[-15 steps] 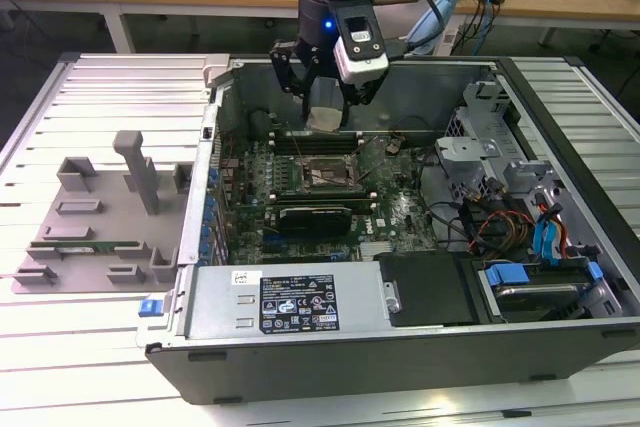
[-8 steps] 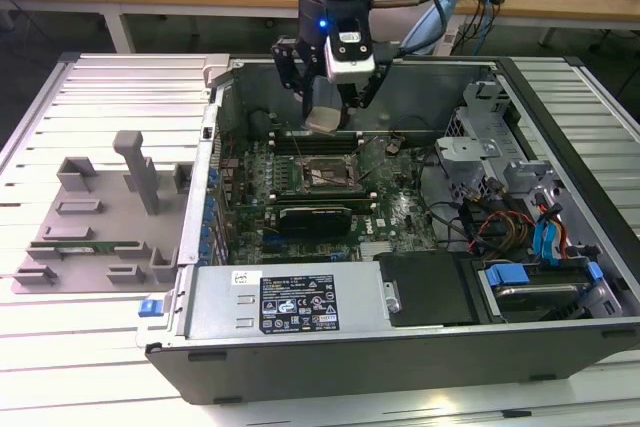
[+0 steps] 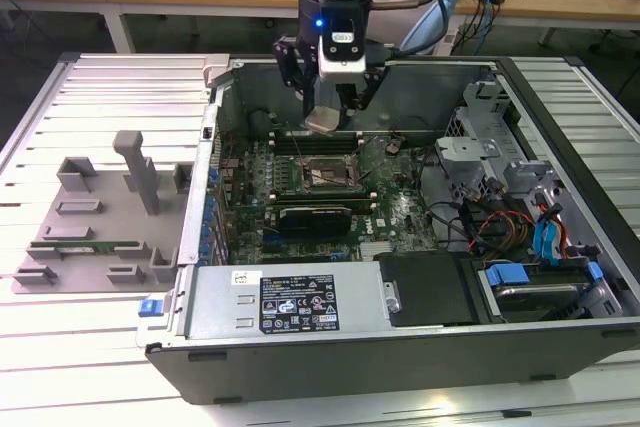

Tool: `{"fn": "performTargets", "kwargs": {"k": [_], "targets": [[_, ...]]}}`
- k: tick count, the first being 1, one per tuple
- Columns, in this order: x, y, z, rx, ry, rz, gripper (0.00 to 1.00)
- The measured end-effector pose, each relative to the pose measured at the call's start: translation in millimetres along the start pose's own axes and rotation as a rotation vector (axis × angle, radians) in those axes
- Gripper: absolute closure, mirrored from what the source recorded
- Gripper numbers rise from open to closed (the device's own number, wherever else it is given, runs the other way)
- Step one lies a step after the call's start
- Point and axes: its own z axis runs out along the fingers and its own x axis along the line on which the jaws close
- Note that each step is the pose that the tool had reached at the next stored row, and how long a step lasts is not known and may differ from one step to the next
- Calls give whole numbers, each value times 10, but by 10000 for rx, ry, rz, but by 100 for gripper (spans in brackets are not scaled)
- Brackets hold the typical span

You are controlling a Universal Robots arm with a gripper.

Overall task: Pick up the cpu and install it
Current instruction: 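Place the cpu into insertion slot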

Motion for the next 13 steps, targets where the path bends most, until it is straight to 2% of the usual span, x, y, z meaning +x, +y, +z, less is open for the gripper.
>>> {"fn": "performTargets", "kwargs": {"k": [6,8,9,10,13], "targets": [[0,0,0,2,-30,1583,45],[0,0,0,3,-36,1903,45],[0,0,0,3,-44,2350,45],[0,0,0,3,-49,2596,45],[0,0,0,5,-58,3094,45]]}}
